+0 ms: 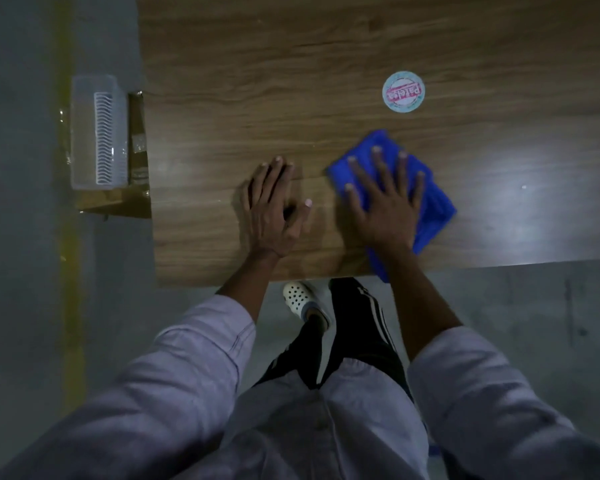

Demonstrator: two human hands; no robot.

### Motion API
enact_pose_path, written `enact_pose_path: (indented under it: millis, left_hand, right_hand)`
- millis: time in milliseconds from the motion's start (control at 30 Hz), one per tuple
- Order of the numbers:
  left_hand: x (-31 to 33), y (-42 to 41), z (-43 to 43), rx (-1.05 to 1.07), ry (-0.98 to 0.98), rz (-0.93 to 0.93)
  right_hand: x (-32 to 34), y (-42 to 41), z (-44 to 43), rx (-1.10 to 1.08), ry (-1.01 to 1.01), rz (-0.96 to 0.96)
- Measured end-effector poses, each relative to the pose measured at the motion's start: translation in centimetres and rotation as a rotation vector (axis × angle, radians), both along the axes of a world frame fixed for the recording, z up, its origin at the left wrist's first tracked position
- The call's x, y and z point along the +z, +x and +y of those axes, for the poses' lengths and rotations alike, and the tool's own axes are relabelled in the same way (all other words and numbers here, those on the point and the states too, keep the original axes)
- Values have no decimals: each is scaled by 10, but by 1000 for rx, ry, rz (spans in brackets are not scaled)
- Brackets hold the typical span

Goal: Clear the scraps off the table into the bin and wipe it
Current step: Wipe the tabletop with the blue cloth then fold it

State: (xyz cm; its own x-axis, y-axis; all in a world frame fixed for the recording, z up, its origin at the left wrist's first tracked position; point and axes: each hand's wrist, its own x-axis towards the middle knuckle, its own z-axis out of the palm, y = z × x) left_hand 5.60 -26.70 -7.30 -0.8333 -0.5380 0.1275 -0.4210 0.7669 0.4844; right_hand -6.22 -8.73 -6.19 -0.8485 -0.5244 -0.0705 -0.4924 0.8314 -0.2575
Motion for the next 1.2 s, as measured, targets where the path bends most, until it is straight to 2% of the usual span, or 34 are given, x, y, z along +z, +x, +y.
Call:
enact_pose_path:
  millis: [67,133,167,267,367,433,500,600,633,700,767,833,867,933,1000,1100,1133,1200]
  left_hand:
    - [1,1,1,-1,-1,-6]
    - [5,-2,0,-9,-8,-31]
    - [6,-3,-1,-9,-21,-59]
    - [7,0,-2,59,-55,-106]
    - [6,-4,-4,120,-36,-56]
    - [3,-5,-3,97,-47,-76]
    - [2,-6,-4,86,-46,-112]
    - [3,-6,-6,73,-58,-165]
    - [4,-5,-6,68,-58,-181]
    - [7,-6,-5,67,-62,-203]
    - [10,-6,-7,75,-52,-205]
    - [9,-5,-6,83,-39,-195]
    - [10,-6,-5,81,-43,-191]
    - [9,-6,-5,77,-39,-178]
    - [9,-6,-5,73,-29,-170]
    - [8,-7,-6,63,-2,-191]
    - [7,-7,-7,67,2,-189]
    - [7,-6,-8,78,12,-165]
  right_hand:
    - [2,30,10,-328,19,4]
    - [6,75,-4,-393,31,13]
    - [8,91,-16,-315,27,-13]
    - [7,96,-49,123,41,-57]
    - [4,15,-68,339,46,-19]
    - [3,-46,-65,235,72,-20]
    - [4,-83,-44,-9,28,-70]
    - [6,-47,-31,-345,44,-14]
    - [6,-19,-37,-388,62,15]
    - [5,28,-63,-259,52,-15]
    - [2,43,-86,3,65,-41]
    - [1,15,-98,224,97,-11]
    - [1,-8,-101,265,92,14]
    - [0,-53,-100,172,70,40]
    - [-1,-79,-89,-59,29,23]
    - [1,-35,-88,-427,14,2]
    - [4,-8,-94,-462,22,7]
    - [4,36,-105,-293,43,-30]
